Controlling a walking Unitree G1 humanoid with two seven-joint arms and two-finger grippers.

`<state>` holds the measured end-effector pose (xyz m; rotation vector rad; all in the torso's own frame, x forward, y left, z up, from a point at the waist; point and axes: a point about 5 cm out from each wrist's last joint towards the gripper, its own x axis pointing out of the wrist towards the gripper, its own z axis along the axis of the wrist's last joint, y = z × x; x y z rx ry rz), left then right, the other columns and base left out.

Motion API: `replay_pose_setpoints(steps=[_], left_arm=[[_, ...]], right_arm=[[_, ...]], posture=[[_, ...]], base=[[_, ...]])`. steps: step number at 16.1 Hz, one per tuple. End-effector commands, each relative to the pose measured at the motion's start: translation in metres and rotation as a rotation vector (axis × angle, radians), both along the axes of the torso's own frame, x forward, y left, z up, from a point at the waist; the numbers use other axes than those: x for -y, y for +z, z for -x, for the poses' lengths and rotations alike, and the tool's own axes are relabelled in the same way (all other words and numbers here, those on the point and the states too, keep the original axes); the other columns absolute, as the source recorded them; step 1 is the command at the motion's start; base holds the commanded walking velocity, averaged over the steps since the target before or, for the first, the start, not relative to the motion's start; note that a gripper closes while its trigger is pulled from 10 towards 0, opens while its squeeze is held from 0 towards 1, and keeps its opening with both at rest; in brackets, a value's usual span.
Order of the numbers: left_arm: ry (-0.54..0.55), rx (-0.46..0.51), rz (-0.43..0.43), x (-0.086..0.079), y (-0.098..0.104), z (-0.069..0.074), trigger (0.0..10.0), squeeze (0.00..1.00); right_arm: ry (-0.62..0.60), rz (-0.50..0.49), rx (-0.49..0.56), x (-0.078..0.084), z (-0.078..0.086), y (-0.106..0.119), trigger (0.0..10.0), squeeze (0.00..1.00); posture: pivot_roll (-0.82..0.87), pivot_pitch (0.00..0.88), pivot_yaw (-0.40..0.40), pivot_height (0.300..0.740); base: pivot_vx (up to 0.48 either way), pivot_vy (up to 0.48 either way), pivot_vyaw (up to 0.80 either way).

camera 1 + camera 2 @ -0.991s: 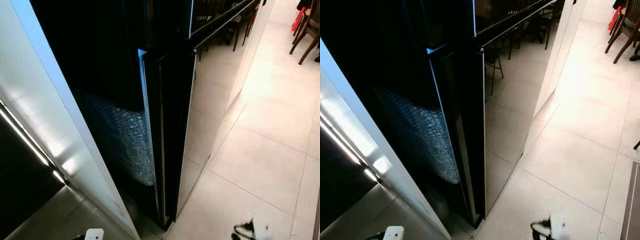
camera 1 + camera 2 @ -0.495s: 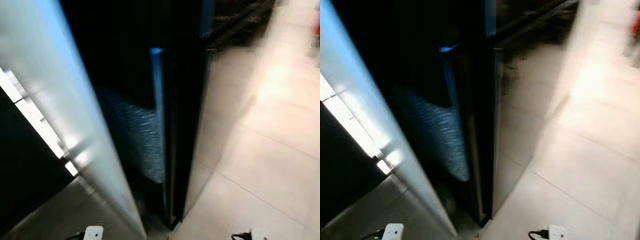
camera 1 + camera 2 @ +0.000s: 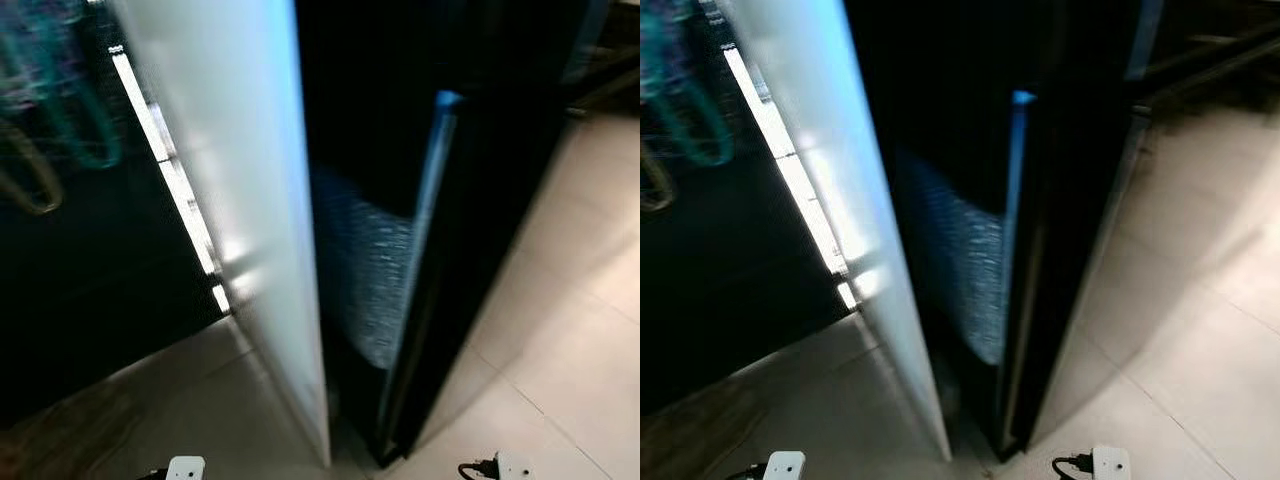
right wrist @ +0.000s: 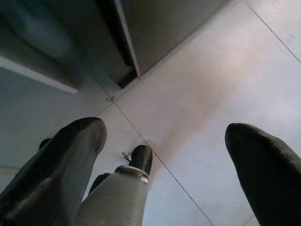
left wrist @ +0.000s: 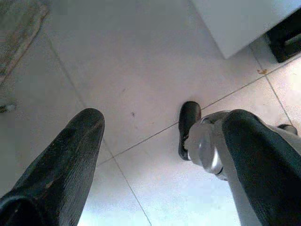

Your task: Restocking fridge

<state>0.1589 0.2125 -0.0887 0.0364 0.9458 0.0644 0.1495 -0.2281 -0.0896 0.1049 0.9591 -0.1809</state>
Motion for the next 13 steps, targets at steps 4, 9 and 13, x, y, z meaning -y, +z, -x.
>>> replay_pose_setpoints(steps=[4, 9, 13], left_arm=[[-0.002, -0.014, -0.015, -0.0041, -0.0007, 0.0032, 10.0, 0.00], [0.001, -0.014, -0.012, -0.0042, -0.0007, 0.0032, 10.0, 0.00], [0.003, -0.015, -0.010, -0.0033, -0.0011, 0.0036, 10.0, 0.00]], right_arm=[[0.021, -0.008, -0.025, -0.0023, 0.0050, -0.0027, 10.0, 0.00], [0.033, -0.011, -0.029, -0.0032, 0.0044, -0.0027, 10.0, 0.00], [0.043, -0.012, -0.030, -0.0028, 0.0039, -0.0024, 10.0, 0.00]], posture=[[0.00, 0.000, 0.040, 0.740], [0.00, 0.000, 0.038, 0.740], [0.01, 0.000, 0.032, 0.740]], base=[[0.000, 0.000, 0.80], [0.000, 0.000, 0.80], [0.000, 0.000, 0.80]])
